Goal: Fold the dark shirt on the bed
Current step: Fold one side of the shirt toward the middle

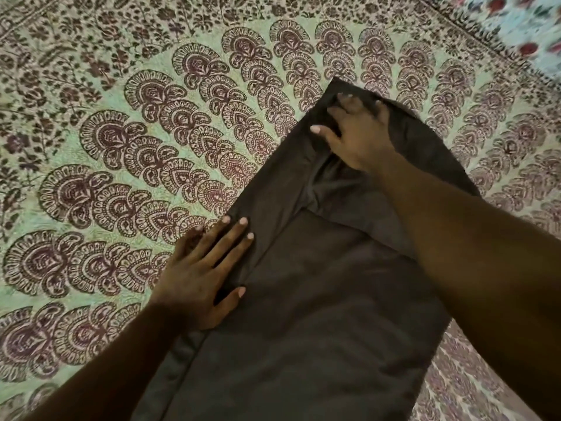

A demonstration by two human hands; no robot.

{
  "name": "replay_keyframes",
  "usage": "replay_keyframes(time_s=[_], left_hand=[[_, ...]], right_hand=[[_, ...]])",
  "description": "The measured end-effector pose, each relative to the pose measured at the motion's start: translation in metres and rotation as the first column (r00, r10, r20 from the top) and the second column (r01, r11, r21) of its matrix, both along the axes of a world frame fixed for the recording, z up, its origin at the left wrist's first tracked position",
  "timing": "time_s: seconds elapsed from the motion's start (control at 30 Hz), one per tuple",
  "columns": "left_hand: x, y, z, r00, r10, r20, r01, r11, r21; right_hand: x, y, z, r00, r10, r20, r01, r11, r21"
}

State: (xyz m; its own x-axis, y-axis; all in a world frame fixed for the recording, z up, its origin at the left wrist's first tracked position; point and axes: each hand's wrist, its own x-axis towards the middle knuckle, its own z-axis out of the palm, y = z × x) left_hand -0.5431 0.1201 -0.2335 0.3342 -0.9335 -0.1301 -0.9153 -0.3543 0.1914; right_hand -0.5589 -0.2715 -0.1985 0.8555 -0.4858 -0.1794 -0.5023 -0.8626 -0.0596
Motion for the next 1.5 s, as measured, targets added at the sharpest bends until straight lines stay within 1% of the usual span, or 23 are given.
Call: replay_keyframes(time_s=[0.1,0.17,0.23,0.27,0.33,0.43,0.53,0.6,0.67,0.73,0.77,0.8,0.9,0.97,1.0,1.07,1.13,1.17,1.2,1.23,1.33,1.4,1.5], left_hand=[[0.000,0.000,-0.001,1.000,-0.002,0.015,0.002,1.000,0.008],[0.000,-0.001,-0.001,1.000,0.001,0.023,-0.002,1.000,0.008],[0.001,-0.001,-0.001,1.000,0.001,0.025,-0.001,1.000,0.006],[0.002,-0.001,-0.001,1.000,-0.003,0.025,0.003,1.000,0.005],[0.002,-0.001,-0.002,1.000,-0.010,0.025,0.010,1.000,0.001],[0.002,0.000,-0.003,1.000,-0.007,0.023,0.006,1.000,0.001],[0.004,0.000,-0.001,1.000,0.001,0.013,-0.001,1.000,0.011],[0.003,0.000,0.000,1.000,0.002,0.000,-0.002,1.000,0.009],[0.003,-0.001,0.000,1.000,0.003,-0.010,-0.003,1.000,0.008],[0.002,0.001,-0.001,1.000,0.003,-0.005,-0.003,1.000,0.005],[0.003,0.000,-0.001,1.000,0.004,0.001,-0.004,1.000,0.001],[0.002,0.001,-0.001,1.000,0.003,0.005,-0.003,1.000,-0.002],[0.002,0.002,-0.001,1.000,0.006,0.010,-0.006,1.000,0.007],[0.002,0.001,-0.001,1.000,0.003,0.011,-0.003,1.000,0.014],[0.002,0.001,-0.001,1.000,0.003,0.012,-0.003,1.000,0.015],[0.002,0.001,-0.001,1.000,-0.001,0.015,0.001,1.000,0.020],[0.001,0.002,-0.001,1.000,-0.003,0.016,0.002,1.000,0.023],[0.002,0.003,-0.001,1.000,0.001,0.017,-0.002,1.000,0.029],[0.001,0.003,-0.001,1.000,0.000,0.019,0.000,0.999,0.033],[0.001,0.002,-0.001,1.000,-0.005,0.022,0.004,0.999,0.034],[0.001,0.003,0.000,1.000,-0.009,0.029,0.008,1.000,0.026],[-0.001,0.005,0.001,0.999,-0.017,0.030,0.016,1.000,0.017],[-0.007,0.020,0.003,0.998,-0.032,0.048,0.031,0.999,0.019]], right_hand=[[0.023,-0.003,0.010,0.938,-0.239,0.249,0.255,0.966,-0.034],[0.038,-0.009,0.015,0.863,-0.437,0.252,0.424,0.899,0.107],[0.052,-0.020,0.015,0.770,-0.603,0.208,0.531,0.787,0.313],[0.057,-0.026,0.014,0.732,-0.647,0.212,0.552,0.746,0.372],[0.062,-0.034,0.011,0.699,-0.675,0.237,0.565,0.724,0.395],[0.063,-0.034,0.006,0.723,-0.638,0.265,0.537,0.760,0.366],[0.050,-0.009,-0.001,0.835,-0.440,0.331,0.443,0.894,0.072],[0.030,0.025,-0.005,0.907,-0.185,0.379,0.249,0.960,-0.127],[0.005,0.056,-0.016,0.926,0.149,0.347,-0.073,0.972,-0.221],[-0.020,0.072,-0.030,0.876,0.432,0.214,-0.369,0.886,-0.282],[-0.028,0.069,-0.035,0.858,0.493,0.146,-0.438,0.850,-0.293],[-0.032,0.064,-0.038,0.870,0.480,0.113,-0.435,0.854,-0.286],[-0.025,0.043,-0.035,0.982,0.165,0.086,-0.146,0.969,-0.197],[-0.018,0.043,-0.027,0.996,0.058,0.069,-0.047,0.988,-0.147],[-0.019,0.051,-0.024,0.993,0.097,0.072,-0.086,0.986,-0.145],[-0.030,0.075,-0.024,0.953,0.297,0.057,-0.288,0.950,-0.122],[-0.054,0.092,-0.031,0.856,0.517,-0.007,-0.516,0.852,-0.083],[-0.066,0.095,-0.035,0.817,0.575,-0.030,-0.576,0.814,-0.069],[-0.078,0.094,-0.036,0.819,0.573,-0.038,-0.574,0.816,-0.069],[-0.090,0.090,-0.036,0.856,0.515,-0.036,-0.516,0.853,-0.073],[-0.123,0.076,-0.029,0.984,0.176,-0.038,-0.178,0.982,-0.054],[-0.147,0.069,-0.026,0.998,0.012,-0.062,-0.014,1.000,-0.019],[-0.186,0.068,-0.023,0.995,-0.076,-0.065,0.077,0.997,0.009]])
